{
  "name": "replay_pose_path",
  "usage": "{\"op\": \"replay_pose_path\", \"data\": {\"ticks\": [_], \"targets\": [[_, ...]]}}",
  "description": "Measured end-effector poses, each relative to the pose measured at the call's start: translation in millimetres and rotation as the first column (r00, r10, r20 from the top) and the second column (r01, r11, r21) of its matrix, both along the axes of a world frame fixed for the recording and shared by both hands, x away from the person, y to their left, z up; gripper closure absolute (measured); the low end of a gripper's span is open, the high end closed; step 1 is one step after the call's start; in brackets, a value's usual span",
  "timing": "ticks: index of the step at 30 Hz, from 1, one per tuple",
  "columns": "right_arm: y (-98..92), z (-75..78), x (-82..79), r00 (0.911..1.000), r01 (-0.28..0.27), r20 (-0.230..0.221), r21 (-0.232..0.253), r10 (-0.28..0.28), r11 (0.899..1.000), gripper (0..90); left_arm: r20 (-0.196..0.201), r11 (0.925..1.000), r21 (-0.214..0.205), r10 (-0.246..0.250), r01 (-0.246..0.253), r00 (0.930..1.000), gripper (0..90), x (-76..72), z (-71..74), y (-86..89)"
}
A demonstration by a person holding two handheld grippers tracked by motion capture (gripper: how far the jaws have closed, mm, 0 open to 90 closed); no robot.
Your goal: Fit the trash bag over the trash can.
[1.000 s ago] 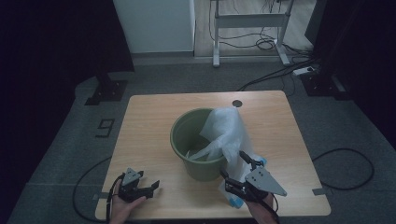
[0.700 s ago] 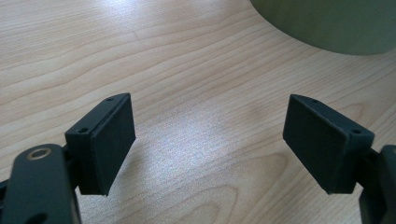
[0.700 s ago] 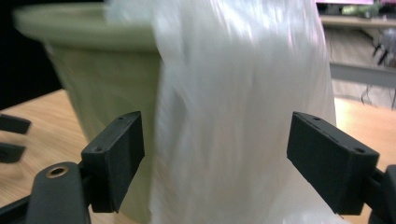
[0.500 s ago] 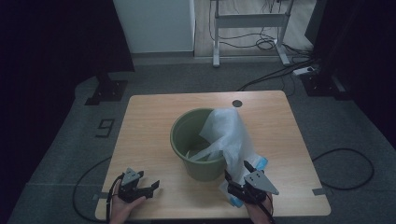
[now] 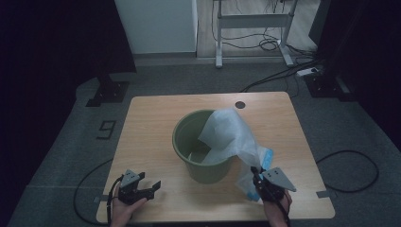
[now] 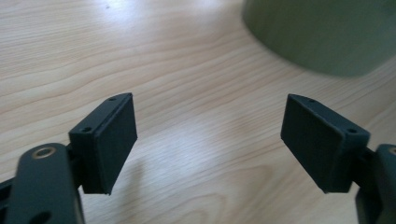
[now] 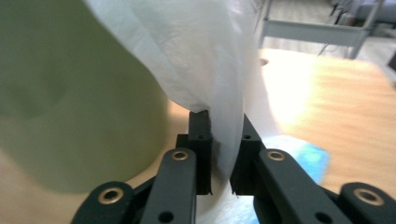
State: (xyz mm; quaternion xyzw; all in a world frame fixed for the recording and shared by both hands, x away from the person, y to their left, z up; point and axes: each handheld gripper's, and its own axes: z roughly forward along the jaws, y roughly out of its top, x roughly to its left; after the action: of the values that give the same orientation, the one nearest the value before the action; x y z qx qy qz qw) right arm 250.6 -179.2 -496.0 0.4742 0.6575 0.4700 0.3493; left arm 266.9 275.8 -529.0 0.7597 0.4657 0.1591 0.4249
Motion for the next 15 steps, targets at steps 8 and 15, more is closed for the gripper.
{"op": "replay_pose_path", "data": {"ticks": [8, 15], "targets": [[-40.4, 32.1, 12.2, 0.9926, 0.078, 0.089, 0.06, -0.084, 0.995, 88.6, 0.014, 0.996, -0.075, 0.05, -0.049, 0.9987, 23.4, -2.1, 25.9, -10.0], [-47.1, 64.1, 22.0, 0.9875, 0.036, 0.148, 0.122, -0.054, 0.992, 88.7, 0.132, 0.9892, -0.115, 0.106, -0.091, 0.9855, 21.7, -12.2, 65.2, -20.8]]}}
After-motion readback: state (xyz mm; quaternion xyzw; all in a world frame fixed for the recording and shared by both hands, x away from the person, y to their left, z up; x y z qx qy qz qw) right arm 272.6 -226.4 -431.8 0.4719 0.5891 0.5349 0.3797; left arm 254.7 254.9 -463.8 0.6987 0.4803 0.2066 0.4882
